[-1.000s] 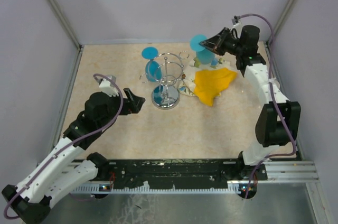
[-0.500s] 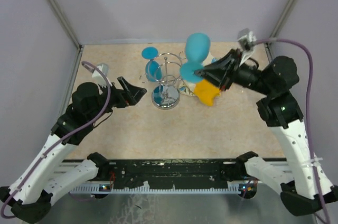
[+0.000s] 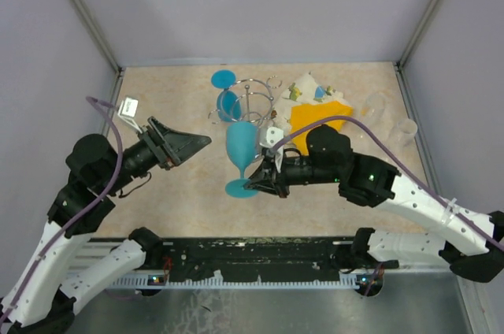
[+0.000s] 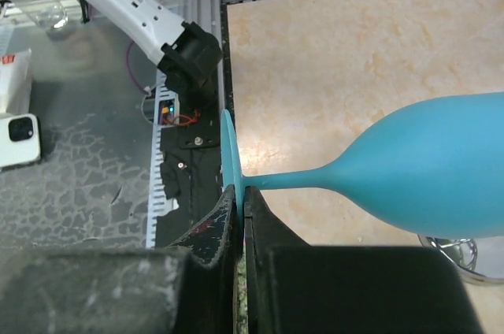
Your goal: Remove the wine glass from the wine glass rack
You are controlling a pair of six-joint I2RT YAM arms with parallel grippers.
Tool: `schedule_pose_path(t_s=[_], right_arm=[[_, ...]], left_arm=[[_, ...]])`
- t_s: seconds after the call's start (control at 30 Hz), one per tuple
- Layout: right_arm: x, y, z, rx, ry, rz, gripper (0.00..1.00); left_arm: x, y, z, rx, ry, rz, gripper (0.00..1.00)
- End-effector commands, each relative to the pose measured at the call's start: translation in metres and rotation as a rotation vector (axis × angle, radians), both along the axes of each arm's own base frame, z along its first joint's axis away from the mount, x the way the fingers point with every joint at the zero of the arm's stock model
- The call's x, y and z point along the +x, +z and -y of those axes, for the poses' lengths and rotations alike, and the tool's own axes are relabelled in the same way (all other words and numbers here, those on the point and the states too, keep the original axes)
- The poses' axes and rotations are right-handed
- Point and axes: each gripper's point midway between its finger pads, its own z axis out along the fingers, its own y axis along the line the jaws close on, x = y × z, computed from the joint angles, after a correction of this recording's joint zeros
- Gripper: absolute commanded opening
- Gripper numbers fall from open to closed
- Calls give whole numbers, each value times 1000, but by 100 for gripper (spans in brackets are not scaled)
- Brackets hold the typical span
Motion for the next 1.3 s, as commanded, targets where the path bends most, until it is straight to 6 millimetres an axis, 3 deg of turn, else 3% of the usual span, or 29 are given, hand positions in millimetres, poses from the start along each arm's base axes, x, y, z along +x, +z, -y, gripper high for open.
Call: schedule_pose_path(t_s=[0.0, 0.13, 0.43, 0.9, 1.1, 1.13, 1.2, 1.27], right_arm=[[4, 28, -20, 52, -18, 139, 0], [-9, 31, -31, 39, 5, 174, 0], [-27, 45, -35, 51, 31, 220, 0], [-49, 47, -44, 59, 102, 241, 0], [-46, 41, -45, 36, 89, 233, 0], [-46, 40, -46, 33, 85, 229, 5], [-40, 38, -46, 22, 51, 224, 49], [-29, 37, -42, 15, -18, 233, 81]], left_arm=[[-8, -19, 22, -28, -128, -126, 100], [-4, -41, 27, -12, -132, -196, 100], [0, -54, 22, 32, -90, -230, 100], [8, -62, 26, 33, -86, -204, 100], [8, -55, 24, 23, -82, -154, 73], [10, -54, 22, 26, -67, -146, 71], [13, -54, 14, 40, -21, -130, 70], [19, -51, 1, 70, 59, -101, 71]])
